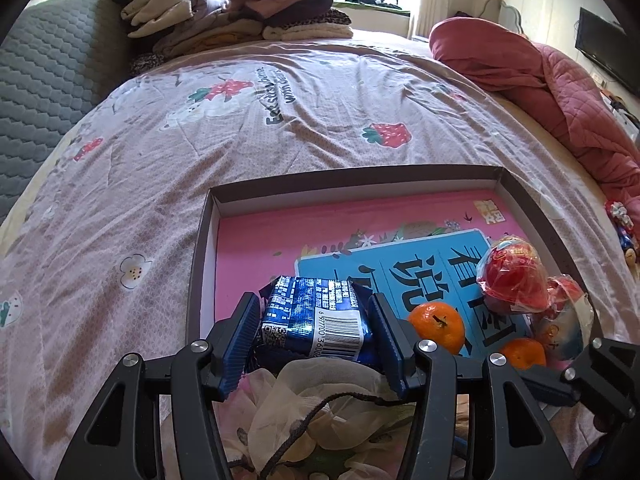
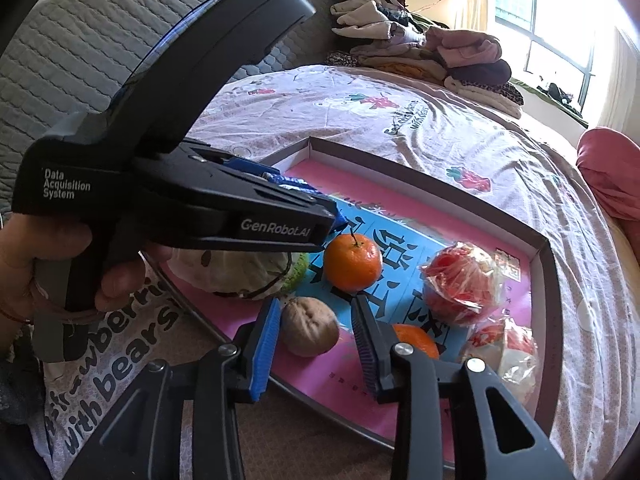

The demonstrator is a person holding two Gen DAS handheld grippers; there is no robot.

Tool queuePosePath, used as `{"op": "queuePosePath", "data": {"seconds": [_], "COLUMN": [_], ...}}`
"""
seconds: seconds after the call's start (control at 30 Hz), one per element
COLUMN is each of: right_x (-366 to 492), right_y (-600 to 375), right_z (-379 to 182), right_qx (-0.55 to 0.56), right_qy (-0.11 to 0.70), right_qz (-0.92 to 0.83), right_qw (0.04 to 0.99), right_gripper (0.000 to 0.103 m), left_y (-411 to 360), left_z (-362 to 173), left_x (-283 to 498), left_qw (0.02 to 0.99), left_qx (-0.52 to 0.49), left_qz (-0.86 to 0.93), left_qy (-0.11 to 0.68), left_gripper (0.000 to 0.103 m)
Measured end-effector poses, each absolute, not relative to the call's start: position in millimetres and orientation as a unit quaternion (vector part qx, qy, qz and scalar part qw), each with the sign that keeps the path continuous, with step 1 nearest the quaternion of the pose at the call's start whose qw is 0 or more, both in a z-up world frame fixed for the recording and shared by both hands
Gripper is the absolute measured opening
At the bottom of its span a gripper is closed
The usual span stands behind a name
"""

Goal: Organize objects
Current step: 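Lower the walnut into the tray while the left gripper lowers the snack packet, then open both grippers and withdraw them away from the tray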

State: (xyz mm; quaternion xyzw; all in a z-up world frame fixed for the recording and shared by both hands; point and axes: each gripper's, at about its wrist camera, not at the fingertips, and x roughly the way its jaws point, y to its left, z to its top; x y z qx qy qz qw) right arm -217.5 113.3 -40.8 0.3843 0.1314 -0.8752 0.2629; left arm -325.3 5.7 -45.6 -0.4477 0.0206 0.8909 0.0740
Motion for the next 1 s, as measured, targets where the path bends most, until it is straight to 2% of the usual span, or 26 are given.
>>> {"op": "queuePosePath", "data": {"seconds": [0.4,0.5,0.63,0.8,1.0], "right_x": [-214.3,-212.3,-210.4,-207.8,-206.3], "right_y": [123.7,126.3,129.5,134.8,141.9], "right_z": [-23.5,-17.5,-7.8,4.1,16.4], "right_qx": [0.372,0.365,0.354,0.344,0.332], "right_qy": [0.115,0.112,0.104,0.095,0.083], "right_qz": [-0.884,-0.888,-0.894,-0.900,-0.908], "right_qw": [0.257,0.256,0.255,0.251,0.242], "right_gripper": [0.042,0.043,0.049,0.051,0.059], "left_y": [6.0,5.2,4.9,4.4,4.5], "left_z": [-21.0,-13.4,-3.6,8.3,28.2], "left_x": [-313.5,-309.9,-302.0,-294.7,-284.2], "left_qw": [0.069,0.067,0.065,0.062,0.052], "left_qx": [-0.424,-0.418,-0.407,-0.398,-0.381], "left_qz": [0.903,0.906,0.911,0.915,0.923], "left_qy": [0.022,0.020,0.021,0.022,0.020], "left_gripper": [0.058,0.064,0.067,0.068,0.068]}}
